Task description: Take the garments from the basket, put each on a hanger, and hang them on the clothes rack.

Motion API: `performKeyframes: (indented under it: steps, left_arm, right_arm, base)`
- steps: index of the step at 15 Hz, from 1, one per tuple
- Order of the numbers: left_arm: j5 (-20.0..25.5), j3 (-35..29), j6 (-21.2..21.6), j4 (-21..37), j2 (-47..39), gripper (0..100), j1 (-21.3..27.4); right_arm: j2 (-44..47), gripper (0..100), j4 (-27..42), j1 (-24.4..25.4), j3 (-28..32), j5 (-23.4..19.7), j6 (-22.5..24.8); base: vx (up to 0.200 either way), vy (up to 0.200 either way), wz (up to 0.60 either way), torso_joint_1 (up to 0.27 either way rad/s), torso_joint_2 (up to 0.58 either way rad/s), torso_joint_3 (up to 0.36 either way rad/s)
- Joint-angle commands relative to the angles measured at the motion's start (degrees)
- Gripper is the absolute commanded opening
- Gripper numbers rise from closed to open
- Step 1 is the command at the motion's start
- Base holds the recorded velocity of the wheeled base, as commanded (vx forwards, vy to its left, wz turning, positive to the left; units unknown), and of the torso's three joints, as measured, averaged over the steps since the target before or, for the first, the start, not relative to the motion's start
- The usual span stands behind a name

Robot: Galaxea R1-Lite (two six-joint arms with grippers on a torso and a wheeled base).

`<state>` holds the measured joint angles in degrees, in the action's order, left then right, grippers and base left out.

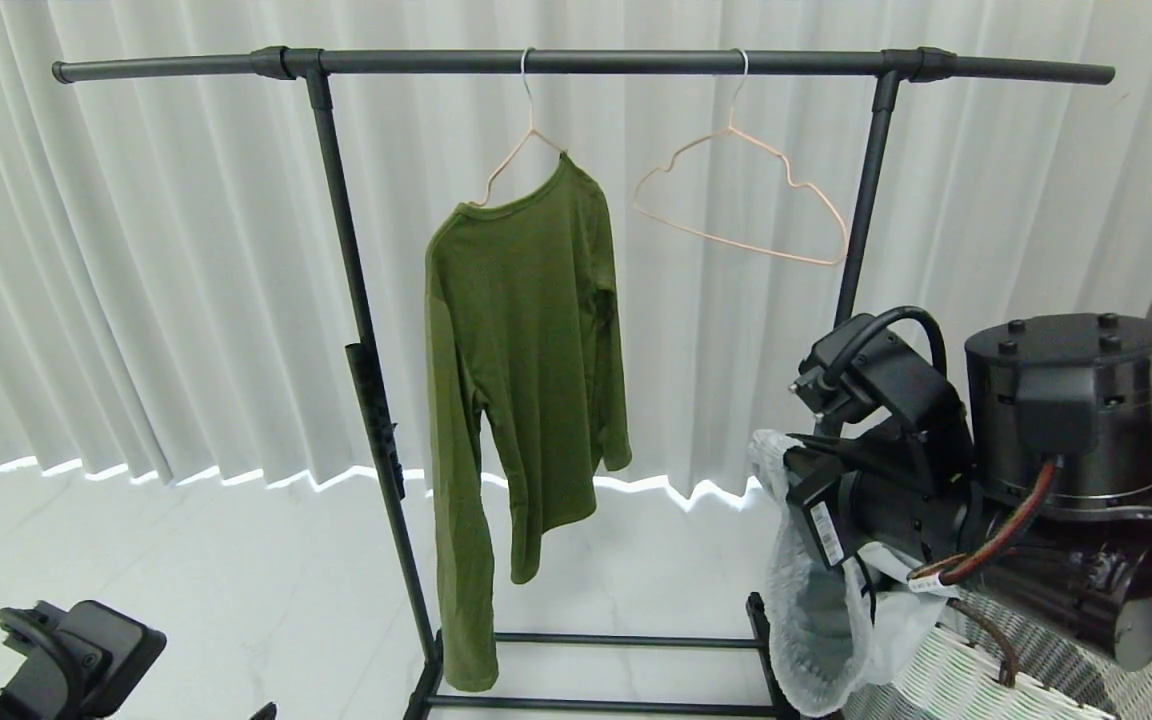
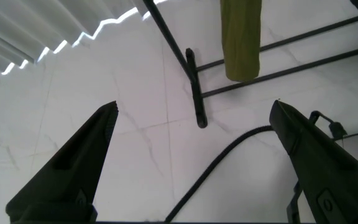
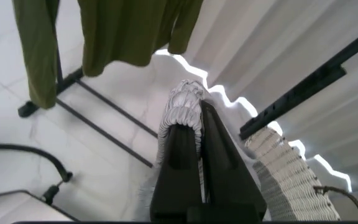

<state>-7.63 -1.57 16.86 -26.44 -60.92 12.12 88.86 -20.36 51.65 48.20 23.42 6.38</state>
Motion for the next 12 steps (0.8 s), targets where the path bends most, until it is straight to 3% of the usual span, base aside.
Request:
performKeyframes:
  steps: [1,5,8,12]
  left_arm:
    - [-0.02,-0.45,0.02,-0.01,0.1,100,0.01]
    - [0.16,-2.29,-0.34,-0.01,-0.17,100,0.1]
    - [4.29,-2.29,0.02,-0.01,0.36,100,0.63]
    - [9.74,-5.99,-0.34,-0.01,0.18,100,9.15]
  right_arm:
    - [0.35,0,-0.03,-0.06,1.63,-0.04,-0.05]
    - [2.81,0,-1.09,0.03,7.96,-0.13,-0.22]
    - [4.39,0,-1.09,-0.06,12.0,-0.3,-0.22]
    - [4.75,0,-1.17,0.38,14.99,-1.18,-0.31]
  base:
    - [0.0,0.0,0.0,0.0,0.0,0.0]
    - [0.0,0.2,0.0,0.004,0.0,0.0]
    - [0.0,0.0,0.0,0.0,0.0,0.0]
    - [0.0,0.0,0.0,0.0,0.0,0.0]
